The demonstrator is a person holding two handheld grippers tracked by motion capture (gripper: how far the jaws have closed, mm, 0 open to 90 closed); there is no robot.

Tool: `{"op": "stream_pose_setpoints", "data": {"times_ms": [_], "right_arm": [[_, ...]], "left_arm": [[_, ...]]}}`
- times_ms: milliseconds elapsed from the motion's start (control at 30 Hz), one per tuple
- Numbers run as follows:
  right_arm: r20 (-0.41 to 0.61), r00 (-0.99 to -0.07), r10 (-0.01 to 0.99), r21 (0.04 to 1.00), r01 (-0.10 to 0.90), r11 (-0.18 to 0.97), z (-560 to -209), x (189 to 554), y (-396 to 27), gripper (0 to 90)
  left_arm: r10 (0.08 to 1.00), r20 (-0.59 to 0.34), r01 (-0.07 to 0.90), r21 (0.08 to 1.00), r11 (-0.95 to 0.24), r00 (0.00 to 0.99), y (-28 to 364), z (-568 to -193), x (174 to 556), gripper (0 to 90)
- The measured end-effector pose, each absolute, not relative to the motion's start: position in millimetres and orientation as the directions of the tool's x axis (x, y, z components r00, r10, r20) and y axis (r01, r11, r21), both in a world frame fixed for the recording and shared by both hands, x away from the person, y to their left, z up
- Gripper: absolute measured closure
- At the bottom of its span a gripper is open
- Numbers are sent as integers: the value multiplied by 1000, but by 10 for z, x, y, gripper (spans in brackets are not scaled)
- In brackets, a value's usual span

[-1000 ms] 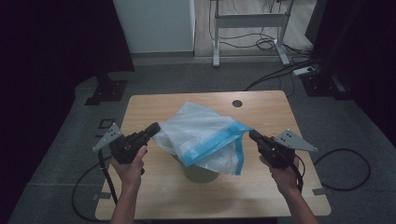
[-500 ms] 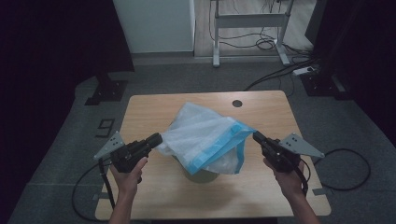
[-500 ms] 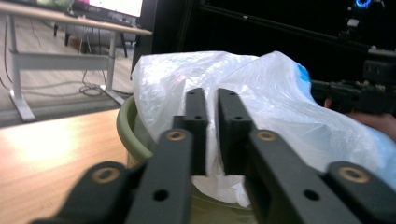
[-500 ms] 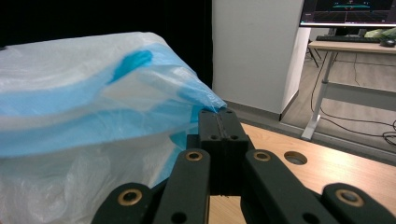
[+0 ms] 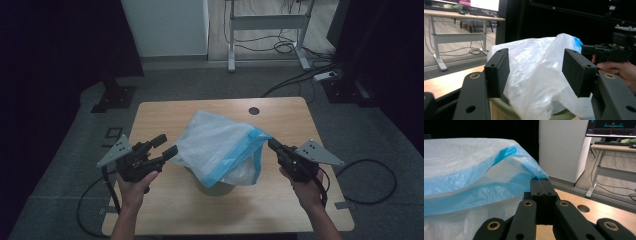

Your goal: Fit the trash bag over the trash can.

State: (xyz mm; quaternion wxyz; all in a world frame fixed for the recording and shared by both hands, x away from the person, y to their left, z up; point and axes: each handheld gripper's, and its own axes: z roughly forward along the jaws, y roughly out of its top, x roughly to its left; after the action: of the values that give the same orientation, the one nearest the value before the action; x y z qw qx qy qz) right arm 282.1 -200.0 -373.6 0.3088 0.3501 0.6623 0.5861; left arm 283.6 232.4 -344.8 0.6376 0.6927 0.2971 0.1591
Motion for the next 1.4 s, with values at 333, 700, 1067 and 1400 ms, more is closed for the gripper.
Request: {"op": "stream_pose_setpoints", "data": {"times_ms": [333,700,1067,1400], "right_arm": [[-15,-577,817,993,84,78,-3617,2824,-1921,894],[-26,-594,804,993,78,89,-3589,2849,-1824,894],[-17,-584,812,992,94,88,-3628,2866,-1860,894],[2,-564,826,990,116,77,-3699,2891,-1991,894]], "left_arm": [[597,-119,249,959,-139,793,2106,-3321,2974,450],[626,-105,275,944,-182,773,2062,-3381,3085,783],[682,-79,202,974,-103,727,2195,-3374,3114,900],[738,-130,196,981,-3,662,2388,-3386,3193,900]]}}
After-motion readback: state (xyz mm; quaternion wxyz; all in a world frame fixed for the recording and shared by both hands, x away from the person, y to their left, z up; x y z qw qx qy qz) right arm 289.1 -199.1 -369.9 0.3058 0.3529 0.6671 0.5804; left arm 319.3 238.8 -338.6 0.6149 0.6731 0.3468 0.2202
